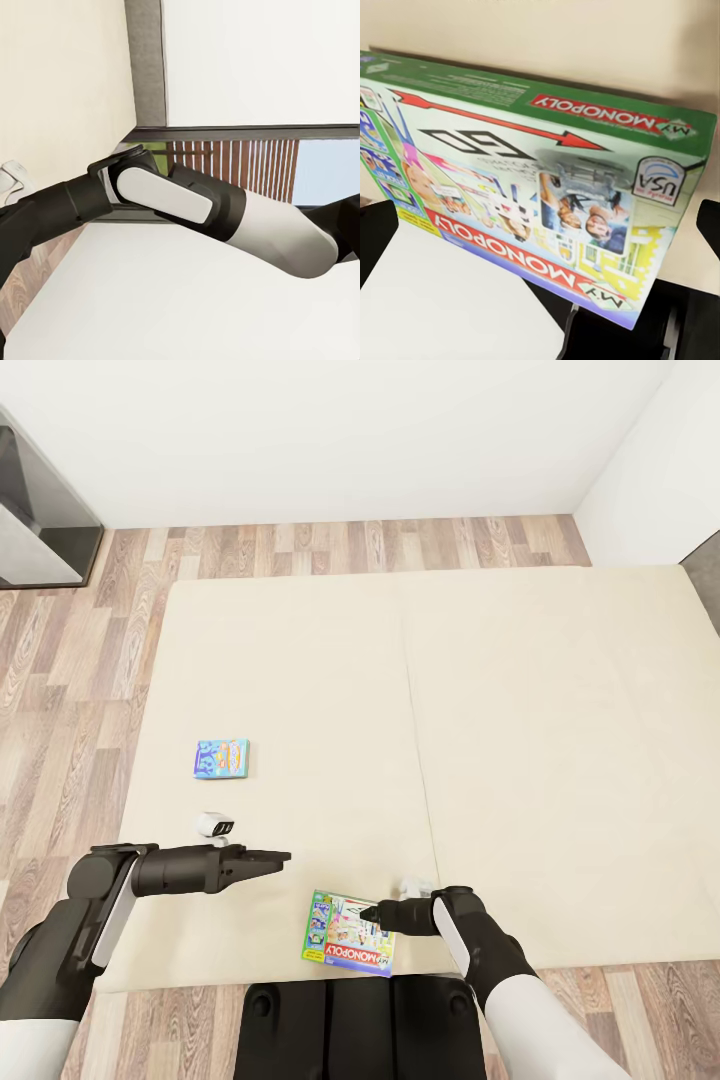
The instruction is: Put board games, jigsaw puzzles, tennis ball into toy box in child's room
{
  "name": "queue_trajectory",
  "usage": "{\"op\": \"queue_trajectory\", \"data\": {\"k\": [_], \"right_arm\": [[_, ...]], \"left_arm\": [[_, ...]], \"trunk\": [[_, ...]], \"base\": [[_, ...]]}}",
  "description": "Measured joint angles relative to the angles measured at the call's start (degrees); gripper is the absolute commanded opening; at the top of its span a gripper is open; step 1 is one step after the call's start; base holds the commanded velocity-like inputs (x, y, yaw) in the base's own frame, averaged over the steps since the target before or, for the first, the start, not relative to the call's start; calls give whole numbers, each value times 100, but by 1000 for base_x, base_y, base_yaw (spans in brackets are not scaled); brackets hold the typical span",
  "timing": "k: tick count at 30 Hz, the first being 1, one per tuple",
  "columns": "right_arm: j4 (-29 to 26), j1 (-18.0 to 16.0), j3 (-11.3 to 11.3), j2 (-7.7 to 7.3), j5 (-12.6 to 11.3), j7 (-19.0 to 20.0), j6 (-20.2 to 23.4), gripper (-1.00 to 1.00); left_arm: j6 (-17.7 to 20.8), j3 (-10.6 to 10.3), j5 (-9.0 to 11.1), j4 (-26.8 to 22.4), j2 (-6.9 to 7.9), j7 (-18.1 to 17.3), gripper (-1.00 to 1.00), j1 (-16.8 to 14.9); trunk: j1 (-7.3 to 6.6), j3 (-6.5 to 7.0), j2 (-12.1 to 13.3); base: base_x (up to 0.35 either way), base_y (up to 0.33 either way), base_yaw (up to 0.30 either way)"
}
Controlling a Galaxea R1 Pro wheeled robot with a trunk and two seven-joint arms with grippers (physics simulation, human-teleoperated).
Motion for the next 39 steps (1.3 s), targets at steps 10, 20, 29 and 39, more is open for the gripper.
{"op": "queue_trajectory", "data": {"k": [10, 20, 29, 39], "right_arm": [[1, 0, 0, 0, 0, 16, 31, 100], [8, 0, -7, 0, 0, 55, 41, 100], [7, 0, -8, 0, 1, 65, 29, 100], [7, 0, -8, 0, 0, 68, 26, 100]], "left_arm": [[0, -3, -7, 0, -4, 2, 100, 2], [0, 0, -7, 0, -7, 8, 100, 0], [0, 0, -5, 0, -2, 8, 100, -1], [0, 0, 2, 0, 0, 2, 100, 0]], "trunk": [[0, 0, 0], [0, 0, 0], [0, 0, 0], [0, 0, 0]], "base": [[0, 0, 0], [0, 0, 0], [0, 0, 0], [0, 0, 0]]}}
